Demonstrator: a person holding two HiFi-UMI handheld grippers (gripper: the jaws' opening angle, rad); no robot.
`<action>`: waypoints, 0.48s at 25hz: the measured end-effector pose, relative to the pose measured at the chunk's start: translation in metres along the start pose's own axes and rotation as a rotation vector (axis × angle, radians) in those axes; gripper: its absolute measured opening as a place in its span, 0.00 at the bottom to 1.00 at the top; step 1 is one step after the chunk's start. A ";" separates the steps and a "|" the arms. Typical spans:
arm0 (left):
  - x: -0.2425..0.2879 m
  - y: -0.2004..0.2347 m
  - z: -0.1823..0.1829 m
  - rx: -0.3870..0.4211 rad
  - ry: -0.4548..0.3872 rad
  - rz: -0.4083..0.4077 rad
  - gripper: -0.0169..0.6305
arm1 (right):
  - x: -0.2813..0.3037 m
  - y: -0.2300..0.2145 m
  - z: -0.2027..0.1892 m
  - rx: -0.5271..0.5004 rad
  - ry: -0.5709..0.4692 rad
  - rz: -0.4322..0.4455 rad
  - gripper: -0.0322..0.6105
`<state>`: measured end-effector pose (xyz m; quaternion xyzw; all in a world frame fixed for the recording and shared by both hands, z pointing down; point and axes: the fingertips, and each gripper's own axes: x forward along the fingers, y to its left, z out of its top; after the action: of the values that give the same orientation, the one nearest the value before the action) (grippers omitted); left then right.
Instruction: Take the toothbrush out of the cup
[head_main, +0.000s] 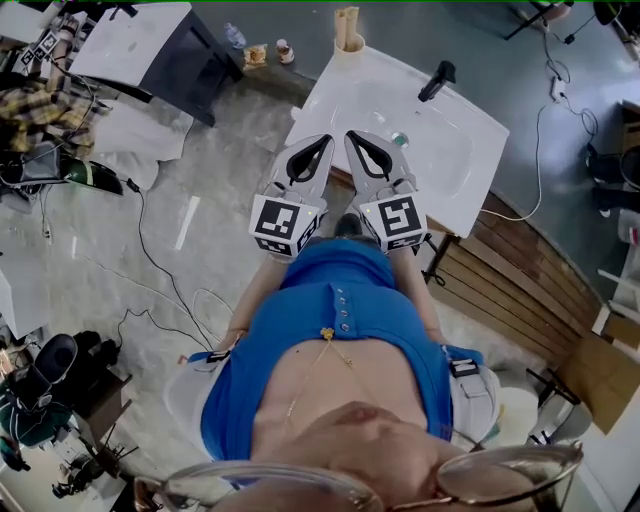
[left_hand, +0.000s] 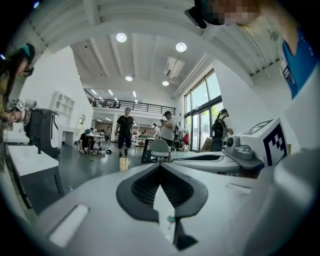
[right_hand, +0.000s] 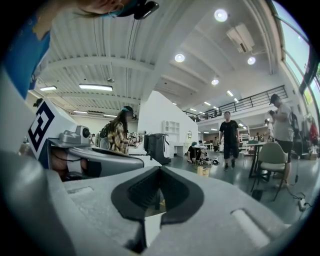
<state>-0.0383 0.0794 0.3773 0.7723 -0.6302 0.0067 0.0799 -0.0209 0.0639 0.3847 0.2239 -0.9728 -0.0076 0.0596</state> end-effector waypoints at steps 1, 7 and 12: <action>0.008 -0.001 0.000 -0.001 0.002 0.002 0.03 | 0.002 -0.007 0.000 0.003 -0.003 0.006 0.05; 0.045 -0.004 0.000 -0.002 -0.001 0.026 0.03 | 0.008 -0.042 -0.002 0.007 -0.024 0.038 0.05; 0.067 -0.003 0.002 0.000 -0.004 0.058 0.03 | 0.011 -0.063 -0.003 0.007 -0.028 0.058 0.05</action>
<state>-0.0215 0.0143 0.3820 0.7536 -0.6526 0.0076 0.0782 -0.0033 0.0027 0.3868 0.1955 -0.9796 -0.0058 0.0456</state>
